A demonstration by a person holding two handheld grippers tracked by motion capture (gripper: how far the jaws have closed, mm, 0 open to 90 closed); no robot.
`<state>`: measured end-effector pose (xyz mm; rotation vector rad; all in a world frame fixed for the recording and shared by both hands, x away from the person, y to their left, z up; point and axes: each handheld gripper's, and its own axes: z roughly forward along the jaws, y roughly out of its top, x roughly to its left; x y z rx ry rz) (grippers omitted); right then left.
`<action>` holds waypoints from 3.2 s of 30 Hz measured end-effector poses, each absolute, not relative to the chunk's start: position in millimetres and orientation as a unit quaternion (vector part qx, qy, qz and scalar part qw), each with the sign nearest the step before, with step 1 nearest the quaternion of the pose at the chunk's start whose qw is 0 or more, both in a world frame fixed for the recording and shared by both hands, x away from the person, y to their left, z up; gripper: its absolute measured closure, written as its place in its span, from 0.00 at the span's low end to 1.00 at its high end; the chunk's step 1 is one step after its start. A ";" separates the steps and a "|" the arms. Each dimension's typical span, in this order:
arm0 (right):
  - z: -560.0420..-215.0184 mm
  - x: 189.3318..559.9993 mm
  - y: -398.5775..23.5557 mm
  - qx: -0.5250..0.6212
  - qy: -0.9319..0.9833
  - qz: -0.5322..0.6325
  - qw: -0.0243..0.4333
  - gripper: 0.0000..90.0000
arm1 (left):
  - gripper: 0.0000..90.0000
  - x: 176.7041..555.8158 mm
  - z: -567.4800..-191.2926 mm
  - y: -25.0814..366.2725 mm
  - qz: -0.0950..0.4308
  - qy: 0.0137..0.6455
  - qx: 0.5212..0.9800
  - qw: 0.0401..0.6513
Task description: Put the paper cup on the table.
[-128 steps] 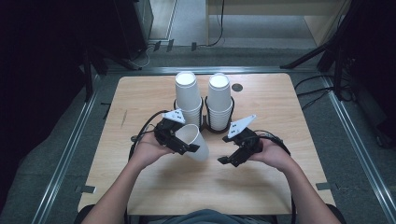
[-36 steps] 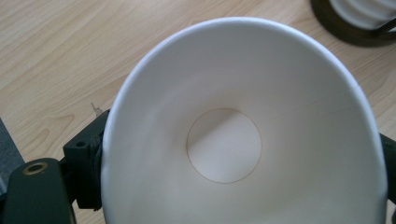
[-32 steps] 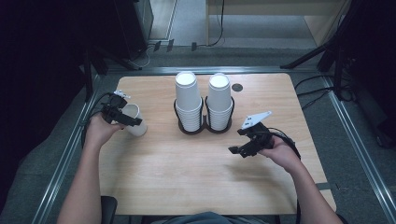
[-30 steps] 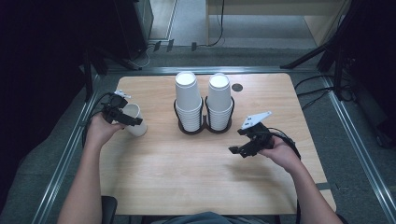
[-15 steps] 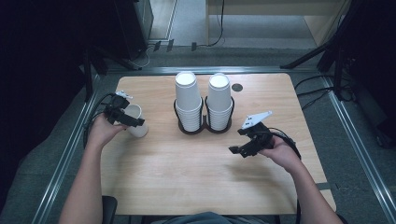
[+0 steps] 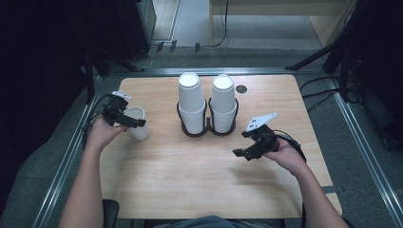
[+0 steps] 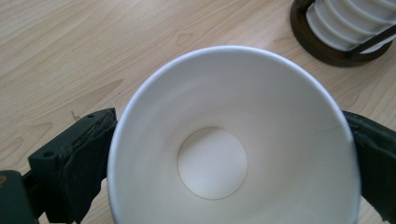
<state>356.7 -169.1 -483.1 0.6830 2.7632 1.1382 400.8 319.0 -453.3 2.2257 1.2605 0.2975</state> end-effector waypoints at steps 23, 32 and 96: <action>-484.5 356.6 -167.1 0.219 0.904 0.366 0.029 0.19 | 0.00 391.2 -421.6 316.9 0.116 0.475 0.813 0.317; -484.0 356.0 -167.7 0.216 0.904 0.367 0.029 0.19 | 0.00 387.4 -410.0 310.3 0.106 0.472 0.809 0.334; -481.0 360.8 -159.5 0.197 0.908 0.368 0.029 0.18 | 0.00 350.9 -450.3 198.6 0.068 0.373 0.853 0.358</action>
